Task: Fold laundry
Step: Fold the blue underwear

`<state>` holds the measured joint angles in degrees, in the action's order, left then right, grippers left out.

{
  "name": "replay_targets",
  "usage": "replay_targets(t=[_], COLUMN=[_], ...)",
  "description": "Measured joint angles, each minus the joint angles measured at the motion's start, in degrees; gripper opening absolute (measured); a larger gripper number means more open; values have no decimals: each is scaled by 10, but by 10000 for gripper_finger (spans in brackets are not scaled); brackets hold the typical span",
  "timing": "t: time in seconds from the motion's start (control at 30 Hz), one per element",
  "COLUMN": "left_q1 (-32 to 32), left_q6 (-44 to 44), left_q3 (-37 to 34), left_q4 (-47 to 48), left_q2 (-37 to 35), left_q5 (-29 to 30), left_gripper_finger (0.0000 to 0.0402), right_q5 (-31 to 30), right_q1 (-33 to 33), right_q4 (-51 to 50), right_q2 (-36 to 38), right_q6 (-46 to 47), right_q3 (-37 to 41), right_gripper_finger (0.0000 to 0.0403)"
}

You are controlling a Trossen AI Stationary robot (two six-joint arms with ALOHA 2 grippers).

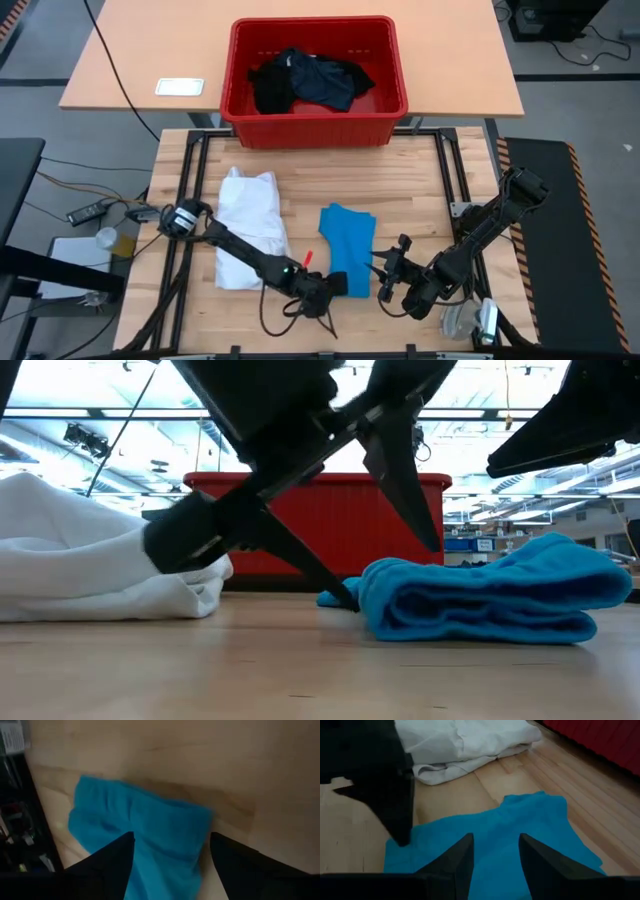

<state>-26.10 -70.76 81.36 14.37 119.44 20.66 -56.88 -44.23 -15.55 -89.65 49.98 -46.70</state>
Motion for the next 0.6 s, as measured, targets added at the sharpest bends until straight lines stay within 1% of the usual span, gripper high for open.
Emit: replay_targets(t=[0.23,0.3,0.4,0.5,0.6], left_q1=[2,12,25,28,30], left_q6=[-33,-32,-30,-29,-9], left_q3=[0,0,0,0,0], left_q4=[-18,-3,-9,-9,4], left_q2=[5,6,6,6,6], left_q5=[-5,-23,-60,-81,-109], left_gripper_finger=[241,236,234,233,233], right_q5=[0,0,0,0,0], right_q1=[0,0,0,0,0], right_q4=[2,4,4,4,4], right_q2=[0,0,0,0,0], right_q6=[0,0,0,0,-1], right_q3=[0,0,0,0,0], right_gripper_finger=[162,162,162,162,162])
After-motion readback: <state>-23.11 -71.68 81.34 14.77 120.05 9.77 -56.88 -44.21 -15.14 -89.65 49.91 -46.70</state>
